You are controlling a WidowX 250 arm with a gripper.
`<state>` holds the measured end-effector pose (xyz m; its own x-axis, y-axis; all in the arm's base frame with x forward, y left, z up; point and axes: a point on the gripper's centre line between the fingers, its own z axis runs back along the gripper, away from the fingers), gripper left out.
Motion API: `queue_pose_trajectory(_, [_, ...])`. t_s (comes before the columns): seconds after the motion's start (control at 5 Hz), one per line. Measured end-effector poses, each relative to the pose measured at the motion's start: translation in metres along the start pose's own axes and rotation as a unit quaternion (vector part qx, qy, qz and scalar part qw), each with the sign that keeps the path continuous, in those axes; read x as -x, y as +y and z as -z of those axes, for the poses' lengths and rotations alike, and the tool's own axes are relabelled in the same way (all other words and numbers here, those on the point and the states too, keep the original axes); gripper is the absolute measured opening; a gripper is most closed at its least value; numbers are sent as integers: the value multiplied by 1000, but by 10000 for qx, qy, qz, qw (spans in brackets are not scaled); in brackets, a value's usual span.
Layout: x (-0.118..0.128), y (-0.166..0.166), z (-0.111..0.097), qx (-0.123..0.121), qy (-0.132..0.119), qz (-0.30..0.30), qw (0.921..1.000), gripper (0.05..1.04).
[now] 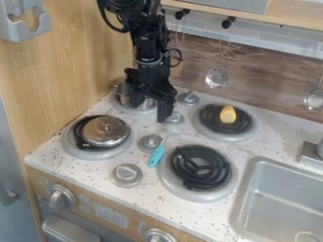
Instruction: Move the spoon to the bottom right burner
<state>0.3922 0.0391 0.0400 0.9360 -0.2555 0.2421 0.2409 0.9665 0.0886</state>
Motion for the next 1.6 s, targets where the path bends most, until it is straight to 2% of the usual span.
queue_pose_trajectory(0.2, [9,-4,15,94,227,-50,9997,998])
queue_pose_trajectory(0.6, [-7,-1,46,265,453,-424,9977,998])
queue_pose_trajectory(1.0, [-28,1,71,407,450,-712,9956,998])
queue_pose_trajectory(1.6, [-41,3,100,484,535,-924,9931,972])
